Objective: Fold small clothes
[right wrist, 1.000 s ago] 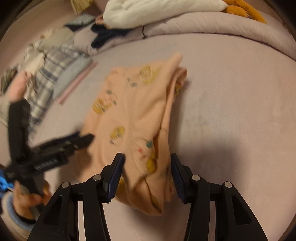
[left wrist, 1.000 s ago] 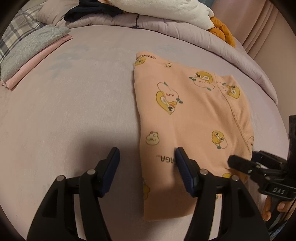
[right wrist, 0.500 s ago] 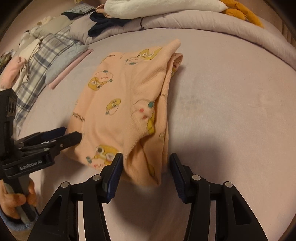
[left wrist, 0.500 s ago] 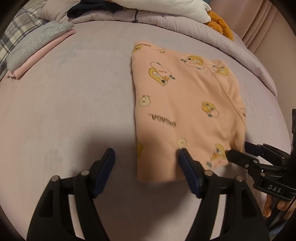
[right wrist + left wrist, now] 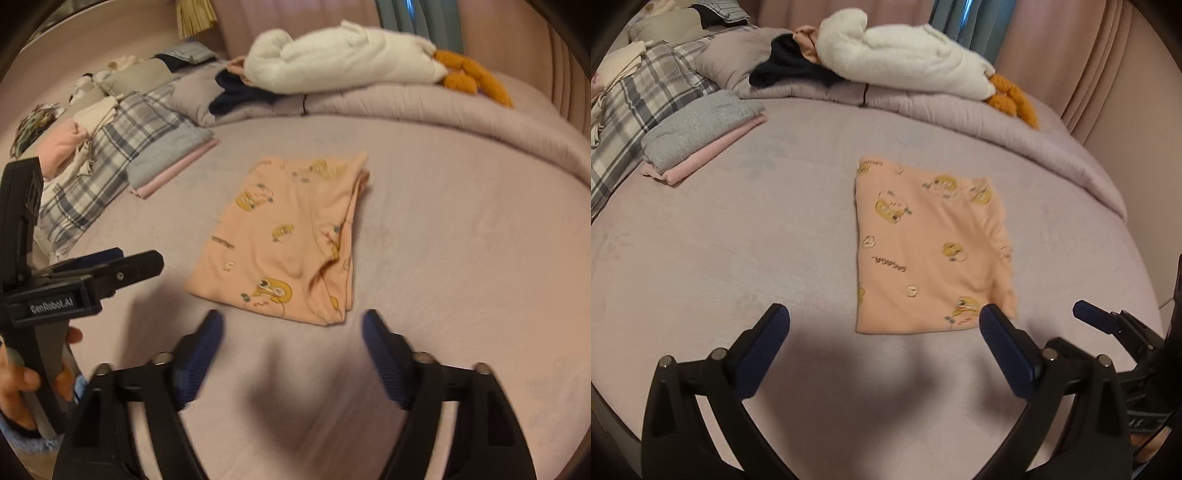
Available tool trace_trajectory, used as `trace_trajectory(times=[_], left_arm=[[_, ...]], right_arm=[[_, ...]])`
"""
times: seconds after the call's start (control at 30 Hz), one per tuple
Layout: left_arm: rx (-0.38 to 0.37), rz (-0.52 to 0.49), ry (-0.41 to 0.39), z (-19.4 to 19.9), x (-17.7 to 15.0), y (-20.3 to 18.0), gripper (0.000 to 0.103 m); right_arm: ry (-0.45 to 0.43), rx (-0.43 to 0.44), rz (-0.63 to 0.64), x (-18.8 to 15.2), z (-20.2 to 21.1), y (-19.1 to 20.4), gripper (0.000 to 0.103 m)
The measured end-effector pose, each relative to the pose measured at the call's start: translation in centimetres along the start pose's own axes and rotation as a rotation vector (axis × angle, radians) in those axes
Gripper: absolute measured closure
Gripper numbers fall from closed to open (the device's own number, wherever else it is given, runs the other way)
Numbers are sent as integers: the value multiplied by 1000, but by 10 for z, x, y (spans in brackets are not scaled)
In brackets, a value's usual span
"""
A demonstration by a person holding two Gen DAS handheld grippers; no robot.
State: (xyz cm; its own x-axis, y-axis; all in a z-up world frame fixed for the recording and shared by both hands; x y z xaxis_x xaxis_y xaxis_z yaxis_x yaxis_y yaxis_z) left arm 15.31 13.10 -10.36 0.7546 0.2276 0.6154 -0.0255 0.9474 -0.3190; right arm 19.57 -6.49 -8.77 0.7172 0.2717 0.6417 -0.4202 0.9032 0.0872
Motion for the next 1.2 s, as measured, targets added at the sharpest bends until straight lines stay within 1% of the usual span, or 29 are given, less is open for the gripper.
trace_trajectory(times=[0.1, 0.17, 0.23, 0.43, 0.57, 0.67, 0.8, 0.9, 1.03, 1.2], left_arm=[[19, -3, -12, 14, -2, -7, 0], [41, -16, -11, 22, -2, -12, 0], [70, -24, -8, 30, -7, -19, 0], [127, -47, 30, 44, -18, -33, 0], [166, -78, 5, 55, -25, -40, 0], [178, -73, -7, 63, -27, -40, 0], [183, -63, -22, 73, -27, -41, 0], [231, -66, -28, 79, -25, -42, 0], [236, -70, -54, 88, -24, -46, 0], [232, -65, -59, 92, -24, -48, 0]], right_arm=[[-39, -17, 25, 3, 11, 7, 15], [-47, -38, 31, 3, 15, 9, 7], [-49, -58, 37, 3, 19, 10, 4], [-67, -71, 33, -3, 36, 13, 4], [-78, -101, 43, -5, 45, 20, 4], [-58, -125, 72, -5, 48, 27, 4], [-29, -97, 59, -4, 54, 31, 4], [-33, -104, 54, 0, 63, 33, 4], [-57, -98, 58, 6, 77, 39, 4], [-69, -86, 76, 11, 81, 45, 4]])
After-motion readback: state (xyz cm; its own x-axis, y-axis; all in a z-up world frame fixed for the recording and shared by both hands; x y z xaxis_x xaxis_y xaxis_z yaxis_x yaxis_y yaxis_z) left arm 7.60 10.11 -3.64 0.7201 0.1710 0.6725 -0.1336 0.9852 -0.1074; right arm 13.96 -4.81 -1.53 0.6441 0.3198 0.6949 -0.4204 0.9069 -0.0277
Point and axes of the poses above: each gripper's, at about its wrist camera, not at the fingertips, and z roughly against the way its jaws point, y to its left, x to its top, the point moved 1 cm from there along -z, roughly the way its jaws point, and after that the axes turned 8 degrees about -x, right-handed, at the moved point
